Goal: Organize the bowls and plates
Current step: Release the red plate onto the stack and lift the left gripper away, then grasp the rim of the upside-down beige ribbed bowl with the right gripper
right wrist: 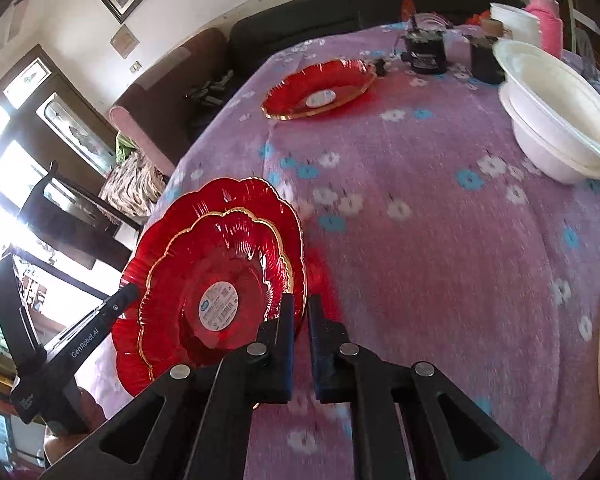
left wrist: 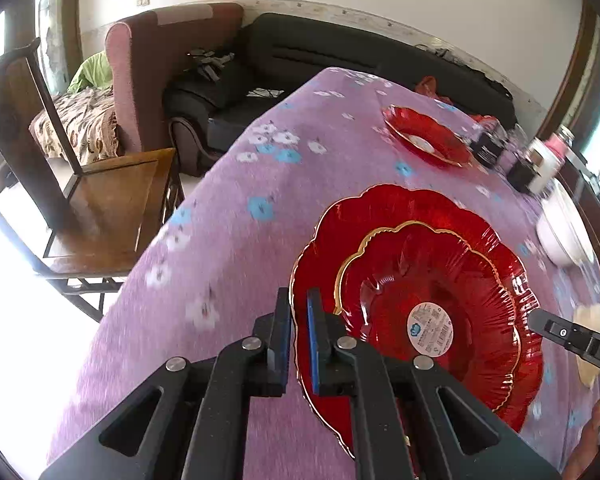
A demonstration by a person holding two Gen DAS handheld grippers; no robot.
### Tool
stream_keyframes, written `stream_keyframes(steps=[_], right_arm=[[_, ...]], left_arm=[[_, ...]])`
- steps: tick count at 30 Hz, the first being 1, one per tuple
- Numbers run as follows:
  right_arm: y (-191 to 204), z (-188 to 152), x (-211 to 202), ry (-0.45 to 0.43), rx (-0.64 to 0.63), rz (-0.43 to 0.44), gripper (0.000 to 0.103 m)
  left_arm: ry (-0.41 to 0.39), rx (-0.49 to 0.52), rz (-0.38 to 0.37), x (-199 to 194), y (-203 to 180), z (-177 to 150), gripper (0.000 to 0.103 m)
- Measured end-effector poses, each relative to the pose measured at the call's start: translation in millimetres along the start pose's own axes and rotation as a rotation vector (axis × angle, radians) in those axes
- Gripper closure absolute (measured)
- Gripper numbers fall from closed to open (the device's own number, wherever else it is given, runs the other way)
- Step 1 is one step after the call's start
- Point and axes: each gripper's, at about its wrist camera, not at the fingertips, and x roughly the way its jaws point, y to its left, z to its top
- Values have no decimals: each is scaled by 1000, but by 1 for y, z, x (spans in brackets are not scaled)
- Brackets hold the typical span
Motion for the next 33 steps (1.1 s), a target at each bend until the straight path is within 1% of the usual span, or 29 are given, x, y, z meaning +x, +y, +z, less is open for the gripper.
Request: stream_keyframes(steps=[2, 5, 6, 7, 11, 12, 13, 16, 19, 20, 21, 22, 23, 24, 26, 27, 29, 30, 33], right_arm=[[-3, -16, -8, 16, -3, 11, 95], [-3, -33, -19, 5, -25, 11, 94], [-5, -34, -21, 0, -27, 17, 92], [-7, -36, -23, -8, -28, 26, 92], [-24, -42, -44, -73, -9, 45, 91], [-29, -44, -52, -94, -5, 46, 91], [-35, -45, -60, -115, 6, 50, 91], [-67, -52, -88, -174, 76, 77, 91], [-106, -57, -114, -216, 169, 80, 91], [-125, -60, -127, -238, 214, 82, 89], [-140, -63, -137, -255, 253, 76, 80], [-163, -68, -150, -279, 311, 60, 74], [-179, -73, -161, -297, 354, 53, 60], [-195, -76, -170, -319, 398, 47, 49], [-231, -85, -185, -344, 484, -2, 46], [-246, -89, -188, -347, 523, -9, 46], [-273, -93, -189, -340, 597, 20, 46], [-281, -94, -187, -326, 615, 27, 46], [-303, -96, -171, -278, 684, 88, 46]], left_arm=[[-9, 18, -3, -11, -4, -11, 95], [-14, 39, 0, -17, -7, -25, 94], [-16, 40, -5, -17, -7, -26, 93], [-25, 38, -5, -19, -7, -28, 89], [-63, 26, 3, -36, -3, -32, 81], [-76, 26, 7, -41, -4, -33, 76], [-99, 35, 9, -51, -7, -32, 70], [-145, 68, -3, -70, -20, -32, 68], [-160, 138, -64, -87, -48, -32, 65], [-162, 165, -84, -91, -60, -33, 65], [-160, 186, -100, -92, -70, -34, 63], [-148, 229, -140, -96, -87, -37, 62], [-138, 253, -170, -97, -98, -39, 62], [-124, 275, -201, -97, -109, -42, 61], [-77, 331, -269, -93, -138, -49, 61], [-64, 350, -287, -91, -150, -52, 61], [-35, 405, -308, -84, -177, -65, 61], [-25, 429, -317, -82, -188, -71, 61], [21, 499, -341, -74, -218, -91, 61]])
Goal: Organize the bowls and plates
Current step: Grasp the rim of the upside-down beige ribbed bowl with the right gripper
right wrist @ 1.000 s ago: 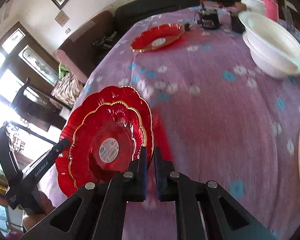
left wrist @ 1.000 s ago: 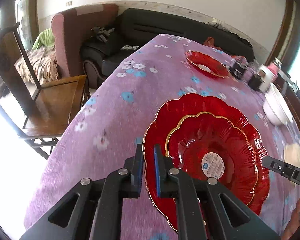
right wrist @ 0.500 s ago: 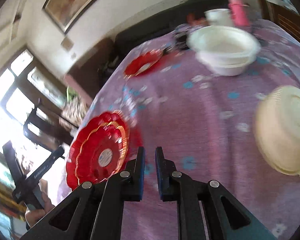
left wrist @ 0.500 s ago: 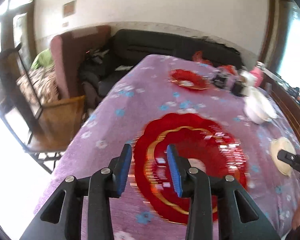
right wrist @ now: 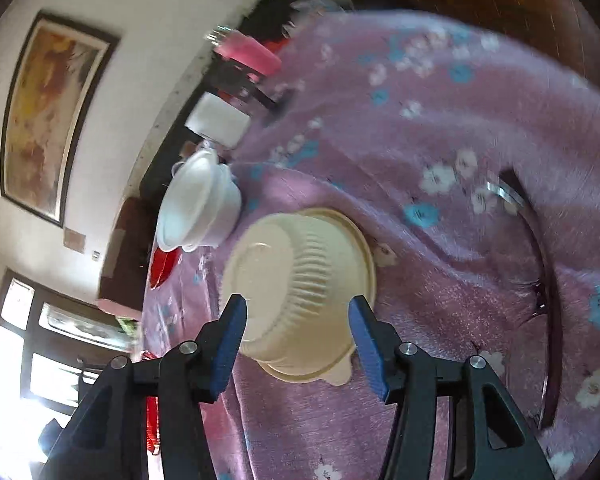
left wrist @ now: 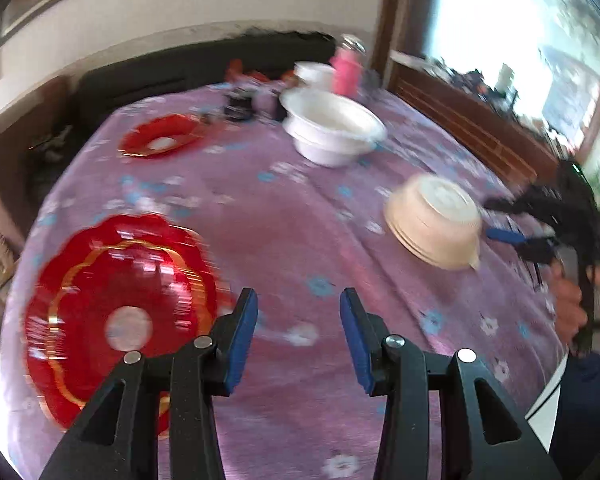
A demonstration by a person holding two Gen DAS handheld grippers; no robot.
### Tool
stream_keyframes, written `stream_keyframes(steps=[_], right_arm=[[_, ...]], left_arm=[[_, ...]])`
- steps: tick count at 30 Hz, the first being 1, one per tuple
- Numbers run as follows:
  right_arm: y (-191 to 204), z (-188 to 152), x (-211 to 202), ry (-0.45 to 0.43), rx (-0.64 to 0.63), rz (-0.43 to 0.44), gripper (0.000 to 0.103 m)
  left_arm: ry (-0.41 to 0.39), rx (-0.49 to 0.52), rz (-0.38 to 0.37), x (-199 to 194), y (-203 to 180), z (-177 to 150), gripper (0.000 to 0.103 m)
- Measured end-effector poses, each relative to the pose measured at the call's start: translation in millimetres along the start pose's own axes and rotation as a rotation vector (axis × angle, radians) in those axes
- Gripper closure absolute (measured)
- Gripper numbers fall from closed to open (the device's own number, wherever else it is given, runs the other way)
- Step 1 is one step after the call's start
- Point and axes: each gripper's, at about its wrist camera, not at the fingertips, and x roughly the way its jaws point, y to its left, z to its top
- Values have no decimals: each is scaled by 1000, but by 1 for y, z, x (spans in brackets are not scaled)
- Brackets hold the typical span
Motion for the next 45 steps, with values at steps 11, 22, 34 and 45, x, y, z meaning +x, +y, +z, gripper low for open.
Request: stream_keyframes(steps=[11, 22, 34, 45], right_arm=[[-19, 24, 23, 52, 80, 82, 29], [168, -10, 41, 97, -364, 267, 29], [67, 29, 63, 54, -117, 28, 29], [22, 58, 93, 140, 41, 116, 12]], left_arm=[[54, 57, -17, 28, -26, 4, 61], [47, 4, 0, 26, -7, 8, 61], [109, -111, -72, 74, -5, 69, 50], [210, -194, -167, 152, -11, 93, 44]])
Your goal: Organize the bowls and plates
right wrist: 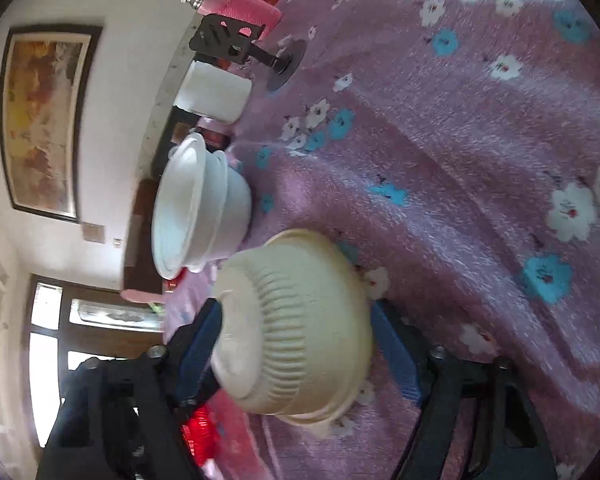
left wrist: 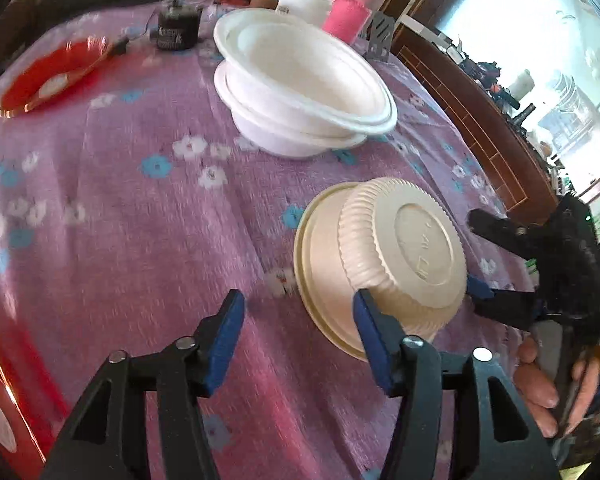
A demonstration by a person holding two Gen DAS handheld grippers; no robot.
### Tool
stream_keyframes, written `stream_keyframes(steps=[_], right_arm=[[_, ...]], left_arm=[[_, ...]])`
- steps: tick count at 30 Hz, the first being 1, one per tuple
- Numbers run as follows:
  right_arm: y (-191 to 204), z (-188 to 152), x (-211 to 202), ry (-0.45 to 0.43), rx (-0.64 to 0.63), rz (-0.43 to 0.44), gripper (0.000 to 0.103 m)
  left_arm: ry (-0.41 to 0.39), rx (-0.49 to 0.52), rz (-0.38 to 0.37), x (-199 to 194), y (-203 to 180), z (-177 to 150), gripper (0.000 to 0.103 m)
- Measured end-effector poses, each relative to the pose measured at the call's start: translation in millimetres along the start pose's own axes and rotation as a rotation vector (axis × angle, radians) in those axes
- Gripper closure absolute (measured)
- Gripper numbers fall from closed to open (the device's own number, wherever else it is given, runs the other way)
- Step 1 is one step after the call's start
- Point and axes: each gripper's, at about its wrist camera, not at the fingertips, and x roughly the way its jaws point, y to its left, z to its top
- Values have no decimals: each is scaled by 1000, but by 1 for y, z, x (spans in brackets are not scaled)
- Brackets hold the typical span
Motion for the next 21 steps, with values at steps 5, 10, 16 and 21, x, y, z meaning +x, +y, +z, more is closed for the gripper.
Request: stream_keyframes(steps=[5, 10, 16, 21], right_arm=[[12, -7, -3, 13, -48, 42, 11], [49, -17, -18, -37, -138, 61, 11], [138, -57, -14, 20, -364, 157, 11], [198, -100, 14, 96, -591, 246, 10]], left_arm=[[-50, 22, 76, -6, 1, 0, 44], [-57, 4, 98, -12, 12, -3, 44], [-31, -71, 147, -38, 27, -33, 44], [-100, -21, 152, -88, 21, -69, 39]])
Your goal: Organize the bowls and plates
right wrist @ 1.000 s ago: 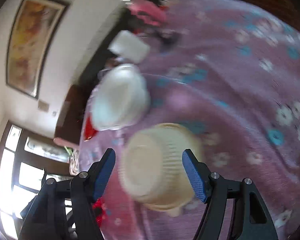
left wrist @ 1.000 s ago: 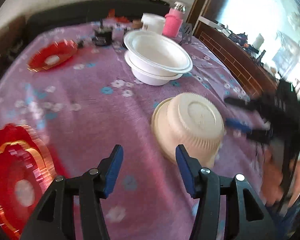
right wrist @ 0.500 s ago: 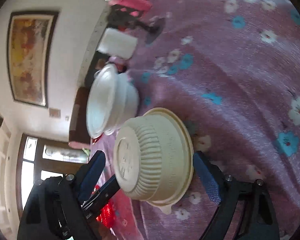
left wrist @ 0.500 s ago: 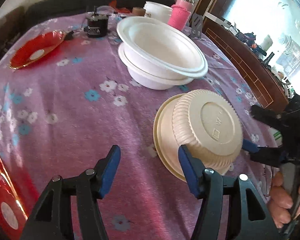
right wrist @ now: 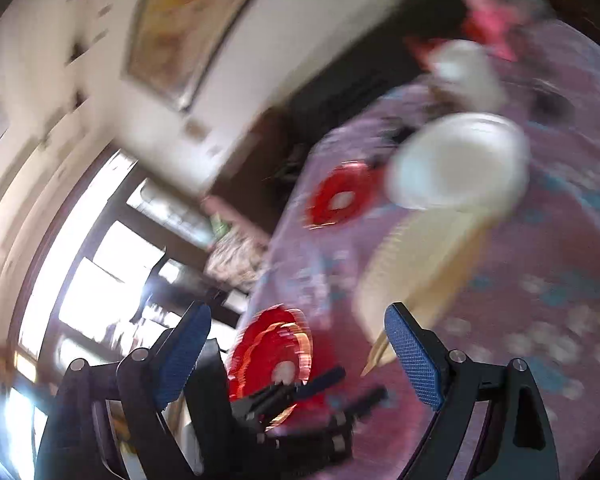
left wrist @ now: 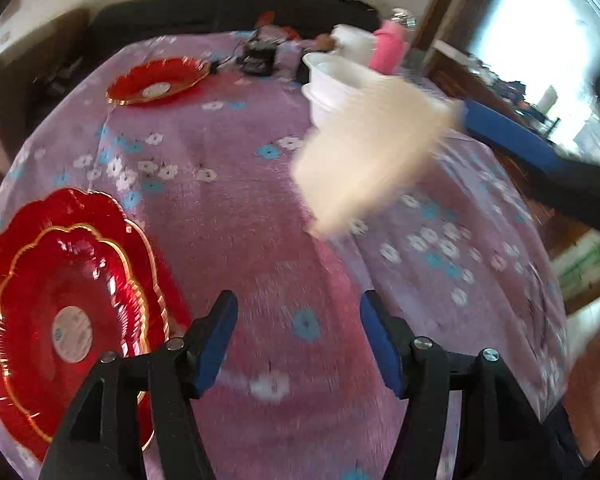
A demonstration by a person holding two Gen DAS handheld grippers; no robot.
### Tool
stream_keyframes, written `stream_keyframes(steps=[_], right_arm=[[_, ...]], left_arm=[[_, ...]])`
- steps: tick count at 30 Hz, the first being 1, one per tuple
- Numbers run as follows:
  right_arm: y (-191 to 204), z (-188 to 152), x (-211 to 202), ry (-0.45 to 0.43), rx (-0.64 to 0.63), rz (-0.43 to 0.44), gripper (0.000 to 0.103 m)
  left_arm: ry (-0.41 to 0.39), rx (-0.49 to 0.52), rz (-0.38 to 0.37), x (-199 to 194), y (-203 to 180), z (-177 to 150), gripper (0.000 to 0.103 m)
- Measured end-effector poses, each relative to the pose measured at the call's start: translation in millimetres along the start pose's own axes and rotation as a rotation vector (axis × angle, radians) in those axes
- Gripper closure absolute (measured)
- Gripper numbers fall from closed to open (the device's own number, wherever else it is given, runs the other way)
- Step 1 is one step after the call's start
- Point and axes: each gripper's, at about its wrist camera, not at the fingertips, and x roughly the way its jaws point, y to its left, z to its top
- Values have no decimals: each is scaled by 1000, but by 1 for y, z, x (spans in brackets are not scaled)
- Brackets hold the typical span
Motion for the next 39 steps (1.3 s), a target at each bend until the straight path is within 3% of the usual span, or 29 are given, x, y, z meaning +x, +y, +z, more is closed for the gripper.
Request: stream_keyframes(steps=[4, 7, 10, 14, 17, 18, 20, 28, 30, 33, 39], right_arm=[[-6, -1, 4, -18, 29, 11, 10], [-20, -5, -12, -61, 34, -68, 11], [-33, -2, -26, -101, 26, -177, 17], [-64, -2, -44, -137, 100, -200, 21], [-87, -8, -50, -137, 149, -213, 21], [-90, -10, -51, -134, 158, -213, 21], [-101, -14, -49, -119, 179, -226, 21], [-122, -22, -36, -68, 151, -314, 21], [-122, -22, -34, -58, 140, -306, 36], [-120, -19, -23, -48, 111, -338, 46], [-128, -5, 12, 8, 85, -402, 47]], left_arm=[[-51, 49, 52, -16, 4, 1, 39], [-76, 58, 48, -18, 9, 11, 39], [-115, 93, 95, -11, 3, 30, 39], [-164, 112, 161, 2, -5, 53, 43], [-183, 107, 176, 11, -8, 67, 65], [-186, 104, 187, 13, -8, 69, 86], [-156, 92, 188, 25, -8, 75, 90], [-20, 41, 59, 41, -1, 71, 93], [13, 20, -3, 41, 0, 68, 93], [7, 28, 33, 45, -1, 72, 93], [8, 7, 59, 57, 9, 75, 90]])
